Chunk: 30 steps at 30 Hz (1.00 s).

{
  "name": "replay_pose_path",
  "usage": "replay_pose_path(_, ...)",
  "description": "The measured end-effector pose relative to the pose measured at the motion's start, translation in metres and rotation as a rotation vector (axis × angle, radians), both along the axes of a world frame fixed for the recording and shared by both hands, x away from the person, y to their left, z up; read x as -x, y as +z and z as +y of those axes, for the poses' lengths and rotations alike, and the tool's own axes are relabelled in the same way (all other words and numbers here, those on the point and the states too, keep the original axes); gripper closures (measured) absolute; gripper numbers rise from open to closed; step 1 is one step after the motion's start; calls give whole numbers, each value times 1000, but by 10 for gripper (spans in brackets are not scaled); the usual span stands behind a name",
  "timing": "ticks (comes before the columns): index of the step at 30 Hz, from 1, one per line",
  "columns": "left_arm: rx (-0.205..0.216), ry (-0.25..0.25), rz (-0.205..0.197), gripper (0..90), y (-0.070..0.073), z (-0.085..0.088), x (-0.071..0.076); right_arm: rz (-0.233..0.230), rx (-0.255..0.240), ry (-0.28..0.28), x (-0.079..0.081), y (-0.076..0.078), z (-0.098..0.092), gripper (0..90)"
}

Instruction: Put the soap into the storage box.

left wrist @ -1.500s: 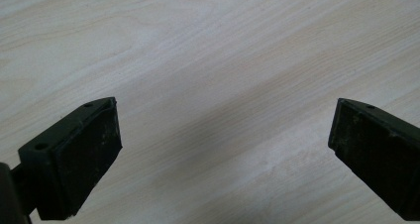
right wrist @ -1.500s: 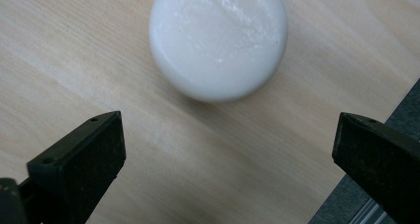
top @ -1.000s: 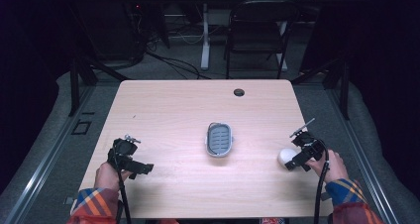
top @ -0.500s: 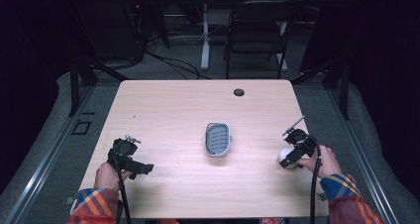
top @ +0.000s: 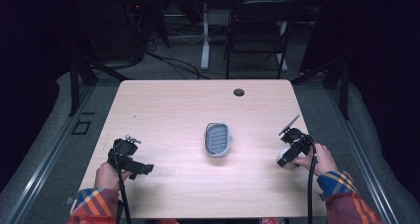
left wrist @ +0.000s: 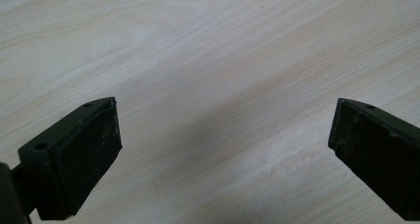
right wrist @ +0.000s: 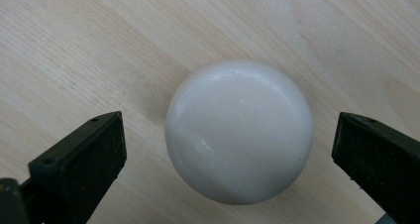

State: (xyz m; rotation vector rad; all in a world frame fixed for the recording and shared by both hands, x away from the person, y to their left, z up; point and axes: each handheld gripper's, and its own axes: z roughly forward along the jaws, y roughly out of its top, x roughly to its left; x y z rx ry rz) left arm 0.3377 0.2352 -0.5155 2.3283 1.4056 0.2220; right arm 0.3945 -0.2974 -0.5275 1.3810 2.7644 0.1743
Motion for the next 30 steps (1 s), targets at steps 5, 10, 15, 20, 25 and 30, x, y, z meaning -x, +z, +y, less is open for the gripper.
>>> replay_pose_path(5, -1, -2, 1, 0, 0, 0, 0, -3, -1, -6, 0, -2, 0, 58)
replay_pose_path(10, -2, -3, 1, 0, 0, -1, 0, -19, -5, -23, 1, -6, 1, 153)
replay_pose_path(15, -3, -6, 5, 0, -1, -1, 0, 16, 57, 22, -2, -4, 0, 200)
replay_pose_path(20, -4, -8, 8, 0, -1, -1, 0, 12, 46, 11, -2, -7, 1, 231)
replay_pose_path(25, -6, -11, 13, 0, -1, -2, 0, -10, 23, -12, 0, -11, 2, 234)
replay_pose_path(30, -7, -13, 14, 0, -1, -2, 0, 16, 56, 12, -3, -9, 2, 235)
